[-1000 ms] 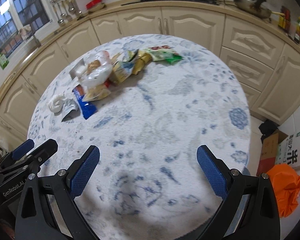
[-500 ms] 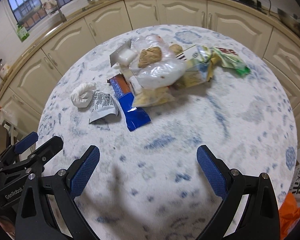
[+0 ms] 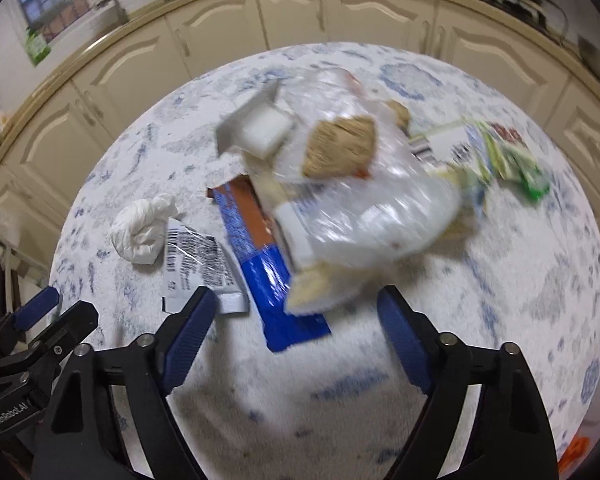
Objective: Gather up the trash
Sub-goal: 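Grasp the white-and-grey sachet with the left tool while the right tool grasps the blue-orange wrapper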
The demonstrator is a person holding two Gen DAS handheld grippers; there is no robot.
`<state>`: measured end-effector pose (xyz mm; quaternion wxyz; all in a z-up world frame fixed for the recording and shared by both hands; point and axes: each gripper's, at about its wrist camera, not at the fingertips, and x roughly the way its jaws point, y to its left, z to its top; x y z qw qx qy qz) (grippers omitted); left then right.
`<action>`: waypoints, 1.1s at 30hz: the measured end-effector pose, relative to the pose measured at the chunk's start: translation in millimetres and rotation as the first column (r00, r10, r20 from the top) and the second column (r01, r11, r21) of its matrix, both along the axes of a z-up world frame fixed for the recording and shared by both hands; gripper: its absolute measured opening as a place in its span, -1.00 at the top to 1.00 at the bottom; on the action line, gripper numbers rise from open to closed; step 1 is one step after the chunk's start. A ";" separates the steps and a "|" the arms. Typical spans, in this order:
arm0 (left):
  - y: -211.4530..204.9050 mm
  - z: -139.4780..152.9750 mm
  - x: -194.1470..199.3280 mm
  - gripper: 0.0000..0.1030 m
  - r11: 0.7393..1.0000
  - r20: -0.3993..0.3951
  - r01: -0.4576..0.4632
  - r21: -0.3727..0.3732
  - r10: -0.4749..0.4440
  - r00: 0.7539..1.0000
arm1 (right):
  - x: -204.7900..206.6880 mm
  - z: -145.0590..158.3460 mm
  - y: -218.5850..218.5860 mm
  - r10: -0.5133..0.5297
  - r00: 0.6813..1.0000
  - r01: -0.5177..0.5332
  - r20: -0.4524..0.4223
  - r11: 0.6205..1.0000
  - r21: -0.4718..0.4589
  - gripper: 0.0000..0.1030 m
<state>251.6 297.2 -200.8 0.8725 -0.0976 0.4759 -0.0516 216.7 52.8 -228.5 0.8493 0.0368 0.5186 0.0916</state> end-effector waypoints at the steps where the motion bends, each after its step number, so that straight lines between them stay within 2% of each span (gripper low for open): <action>1: 0.1 -0.6 0.5 -0.75 1.000 -0.001 -0.003 -0.003 0.003 1.000 | 0.7 -0.5 2.3 0.015 1.000 -0.015 0.005 1.000 0.006 -0.62; 2: 0.0 -0.9 1.3 -0.75 1.000 -0.003 -0.008 -0.009 0.008 1.000 | 1.7 -0.8 6.0 0.041 0.999 -0.041 0.018 0.999 0.008 -0.61; 3: 0.3 -1.2 2.9 -0.75 1.000 -0.005 -0.011 -0.014 0.011 1.000 | 1.8 -1.3 8.4 0.057 0.998 -0.057 0.028 0.998 0.001 -0.52; 5: -1.2 -1.5 4.8 -0.75 1.000 -0.010 -0.017 -0.024 0.017 1.000 | -0.9 0.3 10.6 0.086 0.995 -0.086 0.047 0.996 -0.005 -0.22; 6: -2.2 -1.4 5.5 -0.76 1.000 -0.011 -0.016 -0.026 0.016 1.000 | -2.4 0.7 9.7 0.097 0.994 -0.097 0.046 0.995 0.011 0.13; 7: -4.2 -1.1 6.4 -0.76 1.000 -0.012 -0.012 -0.025 0.012 1.000 | -5.1 1.1 5.6 0.101 0.994 -0.102 0.043 0.994 0.027 0.30; 10: -14.7 1.2 7.6 -0.75 1.000 -0.010 0.004 -0.022 -0.004 1.000 | -11.6 0.1 -7.9 0.079 0.997 -0.080 0.022 0.995 0.061 0.54; 13: -30.3 3.4 8.2 -0.76 0.998 -0.011 0.044 -0.036 -0.044 0.999 | -23.8 -0.3 -20.7 0.076 0.997 -0.076 0.007 0.992 0.102 0.55; 19: -57.7 2.4 16.2 -0.76 0.995 -0.031 0.089 -0.039 -0.090 0.995 | -51.5 2.2 -35.3 0.063 0.998 -0.063 -0.005 0.996 0.066 0.55; 23: -73.2 -1.2 26.0 -0.76 0.994 -0.049 0.100 -0.047 -0.103 0.994 | -60.8 4.1 -44.5 0.042 0.999 -0.041 0.013 0.999 -0.033 0.49; 25: -77.5 -3.2 29.9 -0.76 0.995 -0.058 0.089 -0.045 -0.091 0.994 | -57.3 2.0 -47.9 0.034 0.999 -0.033 0.013 0.998 -0.060 0.11; 27: -80.4 -5.2 33.9 -0.76 0.996 -0.066 0.079 -0.052 -0.082 0.994 | -51.3 -1.5 -45.8 0.028 0.999 -0.026 0.028 0.995 -0.092 -0.09; 28: -82.1 -6.3 35.9 -0.76 0.996 -0.070 0.076 -0.054 -0.080 0.994 | -48.3 -2.7 -43.2 0.028 0.999 -0.023 0.041 0.994 -0.107 -0.29; 31: -84.7 -9.1 40.6 -0.76 0.997 -0.083 0.055 -0.058 -0.060 0.995 | -40.7 -4.3 -39.9 0.014 0.998 -0.009 0.058 0.996 -0.093 -0.39; 33: -85.7 -10.8 43.5 -0.75 0.998 -0.089 0.017 -0.056 -0.022 0.996 | -37.5 -5.6 -38.1 0.011 0.997 -0.003 0.082 0.995 -0.096 -0.36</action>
